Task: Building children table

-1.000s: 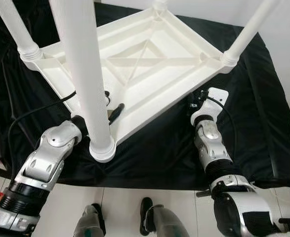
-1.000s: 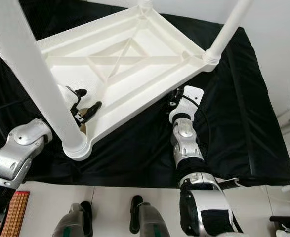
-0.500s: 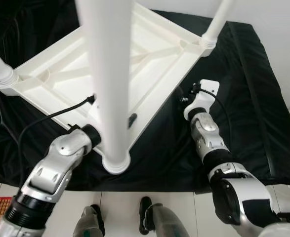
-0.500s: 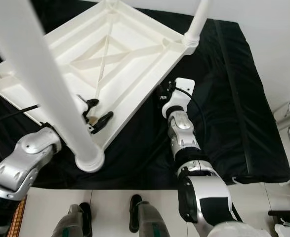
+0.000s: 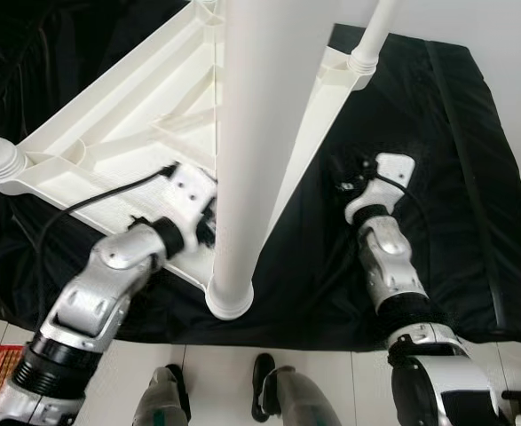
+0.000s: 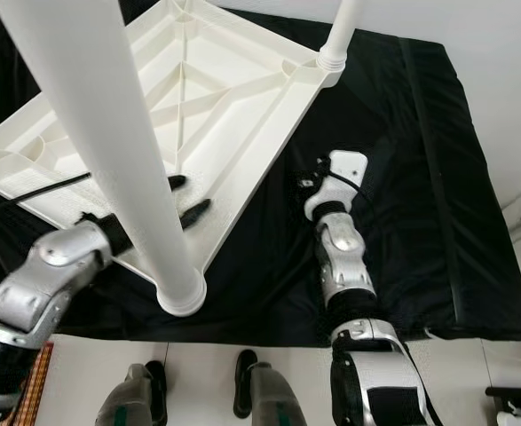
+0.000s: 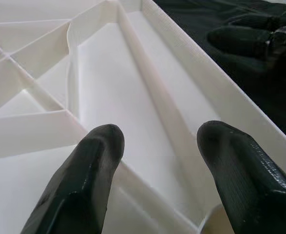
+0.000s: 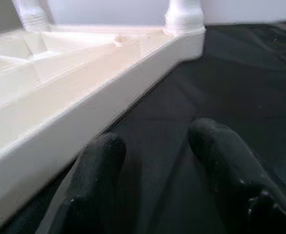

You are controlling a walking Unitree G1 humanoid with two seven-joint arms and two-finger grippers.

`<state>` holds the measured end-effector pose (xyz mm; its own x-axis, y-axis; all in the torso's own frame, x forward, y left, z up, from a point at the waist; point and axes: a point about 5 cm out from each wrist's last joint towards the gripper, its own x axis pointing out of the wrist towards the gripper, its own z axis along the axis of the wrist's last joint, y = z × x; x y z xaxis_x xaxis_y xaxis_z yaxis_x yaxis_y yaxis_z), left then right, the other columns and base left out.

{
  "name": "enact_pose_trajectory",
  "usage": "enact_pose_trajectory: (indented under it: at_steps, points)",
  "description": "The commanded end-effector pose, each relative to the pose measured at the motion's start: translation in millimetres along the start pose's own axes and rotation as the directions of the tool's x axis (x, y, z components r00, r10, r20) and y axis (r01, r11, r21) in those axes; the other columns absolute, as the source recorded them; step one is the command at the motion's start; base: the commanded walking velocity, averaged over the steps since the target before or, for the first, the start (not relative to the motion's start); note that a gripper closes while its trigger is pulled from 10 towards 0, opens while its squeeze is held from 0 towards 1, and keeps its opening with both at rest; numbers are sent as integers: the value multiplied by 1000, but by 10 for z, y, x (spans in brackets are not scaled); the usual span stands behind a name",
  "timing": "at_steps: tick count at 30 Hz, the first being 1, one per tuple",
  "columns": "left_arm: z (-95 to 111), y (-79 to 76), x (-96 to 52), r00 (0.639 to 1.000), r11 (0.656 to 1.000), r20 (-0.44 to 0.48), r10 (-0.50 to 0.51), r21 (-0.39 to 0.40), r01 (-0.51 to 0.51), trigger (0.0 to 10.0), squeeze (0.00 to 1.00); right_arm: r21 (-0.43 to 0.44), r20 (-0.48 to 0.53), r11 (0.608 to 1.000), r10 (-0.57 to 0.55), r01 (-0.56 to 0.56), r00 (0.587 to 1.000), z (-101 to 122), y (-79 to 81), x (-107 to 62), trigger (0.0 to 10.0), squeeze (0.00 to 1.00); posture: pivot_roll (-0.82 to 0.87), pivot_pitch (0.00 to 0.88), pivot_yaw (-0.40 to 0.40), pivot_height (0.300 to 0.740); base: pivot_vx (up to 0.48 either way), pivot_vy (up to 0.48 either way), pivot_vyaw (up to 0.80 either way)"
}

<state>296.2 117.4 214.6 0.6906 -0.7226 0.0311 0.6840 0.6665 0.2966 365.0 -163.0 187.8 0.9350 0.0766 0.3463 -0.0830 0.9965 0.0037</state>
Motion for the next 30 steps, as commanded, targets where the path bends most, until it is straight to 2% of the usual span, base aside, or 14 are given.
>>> enact_pose_trajectory:
  at_steps: [1,7,11,13,16,18,22,24,25,26,27,28,29,30]
  points:
    - [-36,-13,-1,1000,1000,-13,-5,-12,5,10000,0,14,4,1000,-12,12,1000,-1,-53,-38,10000,0,151,279,-72,740,0,0,0]
    - [83,258,-102,992,992,45,118,-39,-117,10000,0,53,133,997,42,-50,990,262,-108,-203,10000,0,145,272,-73,740,0,0,0]
    - [89,313,-146,989,989,47,140,-45,-138,10000,0,77,143,992,86,-98,986,315,-83,-255,10000,0,146,269,-73,740,0,0,0]
    - [86,402,-235,983,983,44,179,-47,-177,10000,0,89,136,971,209,-222,968,381,-12,-386,10000,0,144,266,-75,740,0,0,0]
    - [70,428,-274,982,982,32,184,-39,-183,10000,0,100,118,953,274,-285,955,401,21,-460,10000,0,142,262,-76,740,0,0,0]
    - [1,469,-365,983,983,-7,184,-25,-184,10000,0,115,64,894,429,-434,901,419,82,-627,10000,0,137,253,-79,740,0,0,0]
    - [-68,479,-453,984,985,-48,172,-5,-173,10000,0,114,-2,809,581,-577,814,418,100,-824,10000,0,137,239,-83,740,0,0,0]
    - [-68,479,-453,984,985,-48,172,-5,-173,10000,0,114,-2,809,581,-577,814,418,100,-824,10000,0,137,239,-83,740,0,0,0]
    - [-85,473,-474,985,986,-58,164,-3,-164,10000,0,119,-15,780,620,-614,785,426,113,-874,10000,0,138,233,-86,740,0,0,0]
    - [-85,473,-474,985,986,-58,164,-3,-164,10000,0,119,-15,780,620,-614,785,426,113,-874,10000,0,138,233,-86,740,0,0,0]
    - [-102,459,-503,986,989,-71,148,4,-148,10000,0,121,-28,748,660,-652,751,437,128,-919,10000,0,140,227,-88,740,0,0,0]
    - [-102,459,-503,986,989,-71,148,4,-148,10000,0,121,-28,748,660,-652,751,437,128,-919,10000,0,140,227,-88,740,0,0,0]
    - [-115,444,-530,988,991,-83,132,6,-132,10000,0,126,-41,715,697,-688,716,452,145,-965,10000,0,142,223,-90,740,0,0,0]
    - [-115,444,-530,988,991,-83,132,6,-132,10000,0,126,-41,715,697,-688,716,452,145,-965,10000,0,142,223,-90,740,0,0,0]
